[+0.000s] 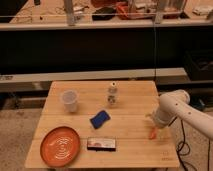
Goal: Drag the pepper across the table
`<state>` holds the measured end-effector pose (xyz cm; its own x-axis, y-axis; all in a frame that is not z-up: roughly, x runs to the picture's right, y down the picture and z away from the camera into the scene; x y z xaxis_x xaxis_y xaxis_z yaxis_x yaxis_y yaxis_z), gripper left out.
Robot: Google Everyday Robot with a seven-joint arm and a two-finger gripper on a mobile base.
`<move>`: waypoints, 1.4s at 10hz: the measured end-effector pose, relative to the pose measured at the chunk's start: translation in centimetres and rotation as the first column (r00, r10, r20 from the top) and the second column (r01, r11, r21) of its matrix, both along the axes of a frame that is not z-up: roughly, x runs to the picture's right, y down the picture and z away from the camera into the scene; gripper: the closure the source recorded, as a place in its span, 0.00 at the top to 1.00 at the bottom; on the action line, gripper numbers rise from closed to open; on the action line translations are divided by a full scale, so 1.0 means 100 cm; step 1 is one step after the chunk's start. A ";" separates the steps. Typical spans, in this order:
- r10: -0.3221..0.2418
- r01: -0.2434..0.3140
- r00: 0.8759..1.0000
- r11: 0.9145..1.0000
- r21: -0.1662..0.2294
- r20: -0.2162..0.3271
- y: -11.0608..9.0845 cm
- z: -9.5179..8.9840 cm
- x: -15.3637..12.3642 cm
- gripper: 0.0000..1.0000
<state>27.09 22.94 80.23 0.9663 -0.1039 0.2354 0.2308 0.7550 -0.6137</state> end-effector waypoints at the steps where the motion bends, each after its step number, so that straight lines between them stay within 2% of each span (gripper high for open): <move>1: -0.002 0.002 1.000 1.000 0.000 0.001 0.000 0.001 0.001 0.80; 14: -0.033 0.033 0.999 0.999 -0.009 0.012 -0.003 0.012 0.015 0.80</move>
<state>28.57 22.62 81.39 0.9596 -0.1332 0.2478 0.2624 0.7416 -0.6174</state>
